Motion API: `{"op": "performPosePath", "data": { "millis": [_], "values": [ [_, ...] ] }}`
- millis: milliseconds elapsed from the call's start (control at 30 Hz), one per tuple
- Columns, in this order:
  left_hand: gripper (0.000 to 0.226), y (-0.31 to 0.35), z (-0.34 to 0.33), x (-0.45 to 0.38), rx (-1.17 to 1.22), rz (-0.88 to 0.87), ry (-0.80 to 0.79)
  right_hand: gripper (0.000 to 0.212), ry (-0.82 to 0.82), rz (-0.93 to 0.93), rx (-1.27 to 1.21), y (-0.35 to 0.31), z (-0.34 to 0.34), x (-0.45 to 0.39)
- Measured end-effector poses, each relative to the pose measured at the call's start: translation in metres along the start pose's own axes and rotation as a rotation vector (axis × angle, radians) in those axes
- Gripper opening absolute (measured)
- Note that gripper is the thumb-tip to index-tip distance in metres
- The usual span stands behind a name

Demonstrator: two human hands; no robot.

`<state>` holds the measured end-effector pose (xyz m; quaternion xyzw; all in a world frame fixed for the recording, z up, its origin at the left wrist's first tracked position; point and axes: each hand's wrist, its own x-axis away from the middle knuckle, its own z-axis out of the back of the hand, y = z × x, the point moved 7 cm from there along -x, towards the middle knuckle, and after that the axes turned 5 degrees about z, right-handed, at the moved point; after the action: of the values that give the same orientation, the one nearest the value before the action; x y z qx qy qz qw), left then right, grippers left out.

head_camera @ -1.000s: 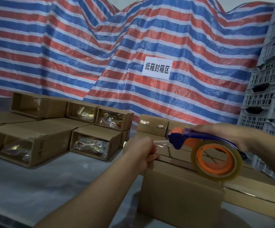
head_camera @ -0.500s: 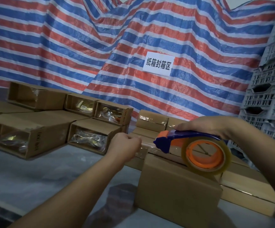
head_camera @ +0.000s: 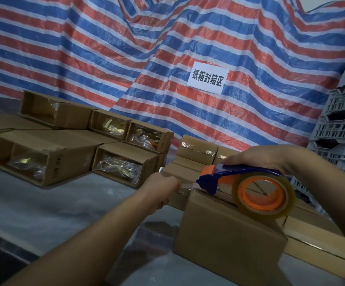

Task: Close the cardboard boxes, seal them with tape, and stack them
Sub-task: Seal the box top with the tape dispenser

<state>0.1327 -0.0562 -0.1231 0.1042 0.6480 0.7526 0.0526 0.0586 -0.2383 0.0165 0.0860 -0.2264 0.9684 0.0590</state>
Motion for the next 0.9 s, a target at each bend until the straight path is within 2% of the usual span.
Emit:
{"op": "performPosePath", "data": {
  "millis": [100, 567, 733, 900],
  "values": [
    [0.010, -0.007, -0.002, -0.002, 0.036, 0.072, -0.076, 0.043, 0.008, 0.021, 0.110, -0.005, 0.000, -0.003],
    [0.010, -0.031, -0.033, 0.001, 0.054, 0.160, -0.206, 0.042, 0.013, -0.001, 0.076, -0.005, -0.003, -0.002],
    [0.014, -0.032, -0.035, 0.006, 0.092, 0.146, -0.195, 0.030, 0.051, 0.069, 0.096, -0.009, -0.002, -0.001],
    [0.024, -0.028, -0.033, 0.008, 0.140, 0.119, -0.130, 0.041, 0.010, 0.023, 0.124, -0.008, -0.003, -0.004]
  ]
}}
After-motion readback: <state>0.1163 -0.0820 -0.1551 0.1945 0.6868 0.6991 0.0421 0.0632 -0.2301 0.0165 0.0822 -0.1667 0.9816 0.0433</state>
